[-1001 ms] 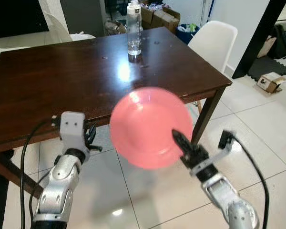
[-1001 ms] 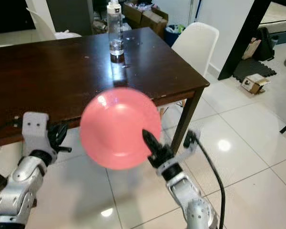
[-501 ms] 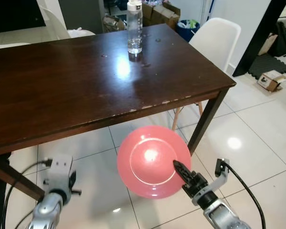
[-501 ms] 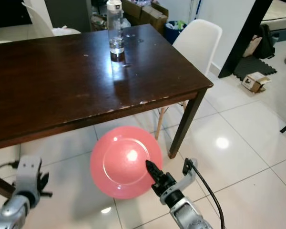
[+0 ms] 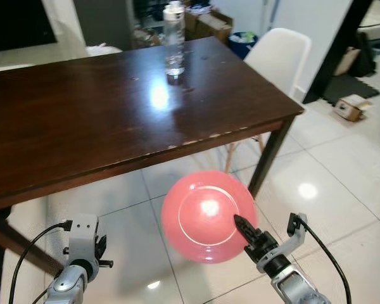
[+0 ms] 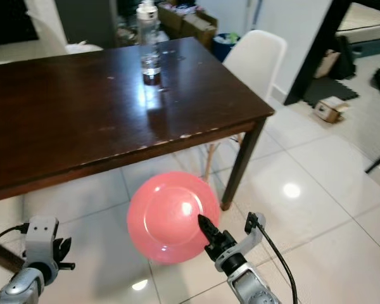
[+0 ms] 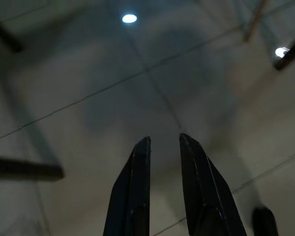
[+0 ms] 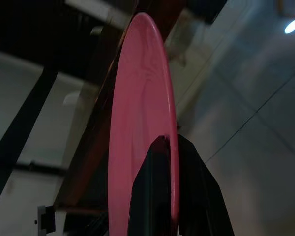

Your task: Setting the table

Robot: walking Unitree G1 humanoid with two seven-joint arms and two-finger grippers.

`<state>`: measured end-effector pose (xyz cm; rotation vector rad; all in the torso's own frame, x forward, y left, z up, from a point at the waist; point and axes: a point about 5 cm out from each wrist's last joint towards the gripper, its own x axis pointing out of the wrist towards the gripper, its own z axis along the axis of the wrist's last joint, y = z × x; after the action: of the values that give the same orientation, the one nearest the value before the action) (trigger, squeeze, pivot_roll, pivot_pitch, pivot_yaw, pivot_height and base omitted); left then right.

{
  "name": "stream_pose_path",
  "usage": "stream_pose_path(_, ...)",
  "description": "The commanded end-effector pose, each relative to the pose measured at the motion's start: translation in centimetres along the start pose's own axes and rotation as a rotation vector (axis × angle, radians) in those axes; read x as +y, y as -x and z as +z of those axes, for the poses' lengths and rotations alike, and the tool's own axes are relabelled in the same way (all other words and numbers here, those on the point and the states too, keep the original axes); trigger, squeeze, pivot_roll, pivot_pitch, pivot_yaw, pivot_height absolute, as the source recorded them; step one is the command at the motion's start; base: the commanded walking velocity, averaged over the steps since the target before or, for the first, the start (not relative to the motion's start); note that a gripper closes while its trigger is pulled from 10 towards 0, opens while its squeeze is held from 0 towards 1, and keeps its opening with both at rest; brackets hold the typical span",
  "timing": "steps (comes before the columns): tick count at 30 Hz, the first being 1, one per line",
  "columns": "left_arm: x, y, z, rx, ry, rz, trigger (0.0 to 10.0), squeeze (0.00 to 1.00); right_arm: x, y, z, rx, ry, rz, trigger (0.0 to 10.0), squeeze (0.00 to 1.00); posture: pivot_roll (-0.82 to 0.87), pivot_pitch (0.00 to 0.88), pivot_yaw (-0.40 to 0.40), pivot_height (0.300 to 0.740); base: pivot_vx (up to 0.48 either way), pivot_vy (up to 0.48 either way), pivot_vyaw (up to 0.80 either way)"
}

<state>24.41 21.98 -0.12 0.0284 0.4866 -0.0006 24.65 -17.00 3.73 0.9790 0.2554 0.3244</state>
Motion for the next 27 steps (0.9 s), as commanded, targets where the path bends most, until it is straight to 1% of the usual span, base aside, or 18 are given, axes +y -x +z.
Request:
stream_pose_path(1,-0.06,-0.01,-0.26,0.006,-0.012,-0.007,10.0,0.00,-0.52,0.34,-0.01,-0.011,-0.005,-0.014,10.0,0.00,-0.05,0.017,0.074,0.740,0.000,0.000,-0.77)
stream_pose_path(9,-0.16,-0.19,-0.17,-0.004,-0.013,-0.011,10.0,0.00,-0.74,0.32,-0.04,-0.007,0.001,-0.020,10.0,0.00,-0.05,0.017,0.071,0.740,0.000,0.000,-0.77)
stream_pose_path(16,-0.12,-0.31,-0.17,-0.011,-0.015,-0.009,10.0,0.00,-0.44,-0.01,-0.10,-0.007,0.001,0.006,10.0,0.00,-0.05,0.014,0.073,0.740,0.000,0.000,-0.77)
stream_pose_path(27,-0.11,-0.41,-0.14,-0.015,-0.017,-0.010,10.0,0.00,-0.41,-0.03,-0.15,-0.006,-0.004,0.013,10.0,0.00,-0.05,0.015,0.073,0.740,0.000,0.000,-0.77)
